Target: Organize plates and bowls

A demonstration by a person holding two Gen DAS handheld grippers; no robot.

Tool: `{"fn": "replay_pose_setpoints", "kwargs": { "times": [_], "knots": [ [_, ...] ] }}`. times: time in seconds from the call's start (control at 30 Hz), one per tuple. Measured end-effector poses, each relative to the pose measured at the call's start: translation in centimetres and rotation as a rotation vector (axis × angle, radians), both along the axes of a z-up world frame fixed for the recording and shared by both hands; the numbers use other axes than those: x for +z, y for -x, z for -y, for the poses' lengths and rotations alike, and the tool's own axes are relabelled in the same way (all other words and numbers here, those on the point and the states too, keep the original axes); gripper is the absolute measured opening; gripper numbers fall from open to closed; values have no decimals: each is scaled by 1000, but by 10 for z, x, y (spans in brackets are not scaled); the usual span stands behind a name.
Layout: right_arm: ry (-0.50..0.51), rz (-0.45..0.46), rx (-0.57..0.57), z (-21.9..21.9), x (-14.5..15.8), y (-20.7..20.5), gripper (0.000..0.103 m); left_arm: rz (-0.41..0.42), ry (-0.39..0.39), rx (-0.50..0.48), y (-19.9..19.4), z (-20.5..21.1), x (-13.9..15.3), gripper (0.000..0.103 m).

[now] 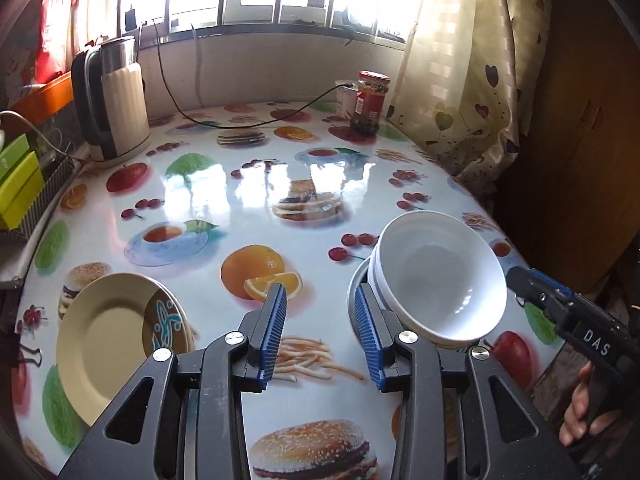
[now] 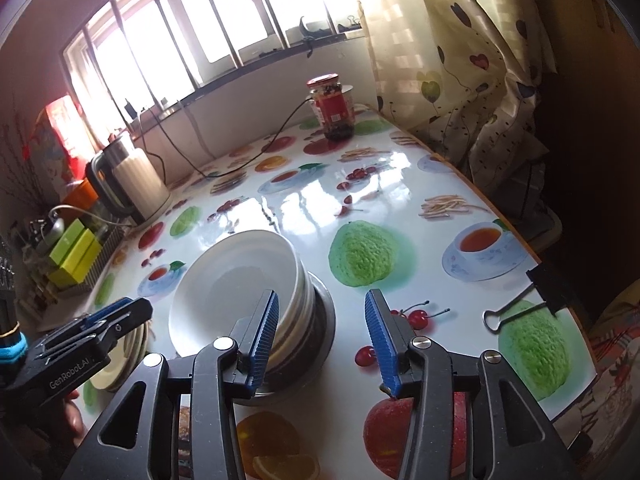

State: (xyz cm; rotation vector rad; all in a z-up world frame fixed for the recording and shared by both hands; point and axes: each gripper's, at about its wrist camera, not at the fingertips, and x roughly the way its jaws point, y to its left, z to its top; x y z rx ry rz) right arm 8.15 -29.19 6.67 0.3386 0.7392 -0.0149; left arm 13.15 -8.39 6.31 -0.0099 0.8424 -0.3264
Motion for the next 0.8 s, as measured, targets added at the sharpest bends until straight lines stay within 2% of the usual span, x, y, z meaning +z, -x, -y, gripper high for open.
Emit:
{"fn": "replay_pose_setpoints", "kwargs": {
  "times": [0.37, 0.47, 0.57, 0.67, 0.8],
  "knots": [
    [-1, 14, -27, 16, -12, 17, 47, -37, 26, 13, 4, -10, -21, 37],
    [-9, 4, -24, 18, -20, 18, 47, -81, 95, -4, 0, -13, -29, 37],
    [-40, -11, -16, 21, -30, 15, 47, -87, 71, 10, -2, -10, -35, 37],
    [-54, -20, -11, 20, -37, 13, 47, -135, 128, -1, -8, -11, -44, 37],
    [-62, -25, 14, 17, -43, 10, 47, -164, 160, -3, -13, -10, -51, 37]
  ]
}}
